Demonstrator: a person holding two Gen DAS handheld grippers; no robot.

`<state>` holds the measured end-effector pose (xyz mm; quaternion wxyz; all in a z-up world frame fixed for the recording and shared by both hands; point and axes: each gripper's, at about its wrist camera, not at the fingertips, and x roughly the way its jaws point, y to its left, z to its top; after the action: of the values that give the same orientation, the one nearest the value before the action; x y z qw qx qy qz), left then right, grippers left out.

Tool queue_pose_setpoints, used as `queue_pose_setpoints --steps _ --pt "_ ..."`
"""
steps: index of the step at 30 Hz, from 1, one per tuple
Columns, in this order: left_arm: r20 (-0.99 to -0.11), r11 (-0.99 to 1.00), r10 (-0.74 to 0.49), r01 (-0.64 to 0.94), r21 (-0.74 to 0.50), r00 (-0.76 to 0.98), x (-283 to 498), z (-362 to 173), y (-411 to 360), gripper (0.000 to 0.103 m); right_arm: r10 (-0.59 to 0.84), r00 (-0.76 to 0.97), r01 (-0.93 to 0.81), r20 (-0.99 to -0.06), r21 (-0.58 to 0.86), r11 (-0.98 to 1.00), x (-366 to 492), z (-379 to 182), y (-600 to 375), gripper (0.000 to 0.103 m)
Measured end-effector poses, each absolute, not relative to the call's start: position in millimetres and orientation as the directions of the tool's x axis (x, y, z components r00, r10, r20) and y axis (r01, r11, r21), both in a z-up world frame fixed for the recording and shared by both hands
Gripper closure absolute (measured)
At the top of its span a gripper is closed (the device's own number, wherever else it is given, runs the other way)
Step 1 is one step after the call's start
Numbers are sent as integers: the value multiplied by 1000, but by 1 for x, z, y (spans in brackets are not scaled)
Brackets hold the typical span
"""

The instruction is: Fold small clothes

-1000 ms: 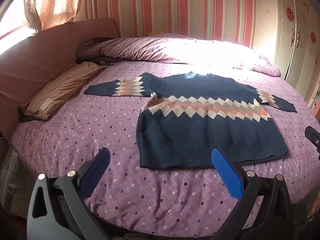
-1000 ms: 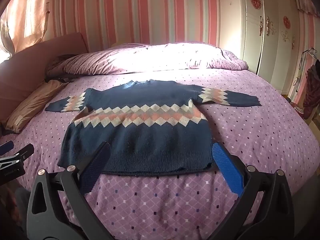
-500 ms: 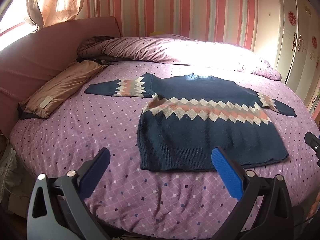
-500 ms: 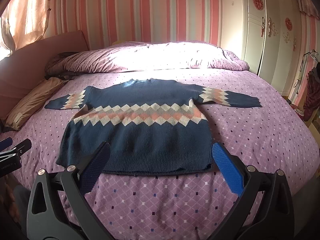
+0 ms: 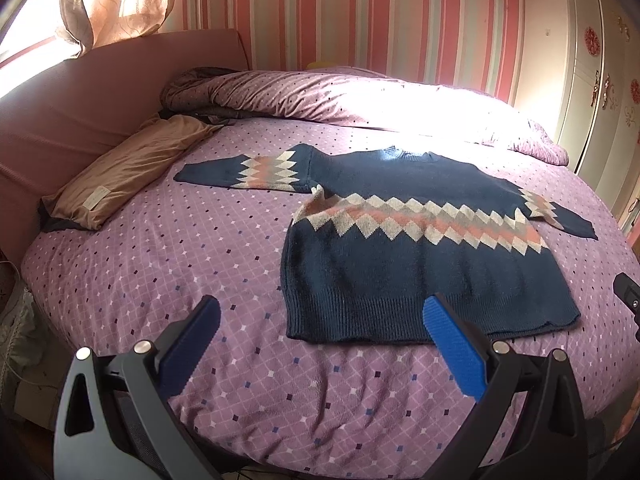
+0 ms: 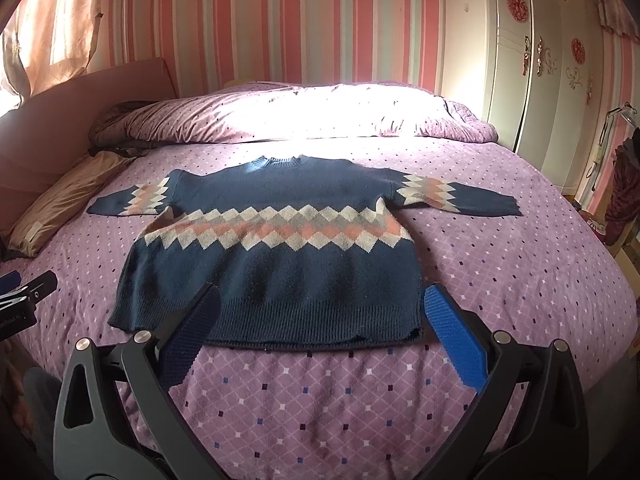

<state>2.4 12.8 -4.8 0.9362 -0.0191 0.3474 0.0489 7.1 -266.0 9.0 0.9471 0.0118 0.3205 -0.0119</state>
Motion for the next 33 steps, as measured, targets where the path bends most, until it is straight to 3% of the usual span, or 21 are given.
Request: queue_pose_setpoints --steps 24,33 --pt "-653 995 76 -98 2 754 21 -4 0 1 -54 830 55 -555 -15 998 16 22 -317 3" --pt "-637 997 72 -79 17 768 47 -3 -20 1 -161 833 131 -530 -94 987 47 26 -383 3"
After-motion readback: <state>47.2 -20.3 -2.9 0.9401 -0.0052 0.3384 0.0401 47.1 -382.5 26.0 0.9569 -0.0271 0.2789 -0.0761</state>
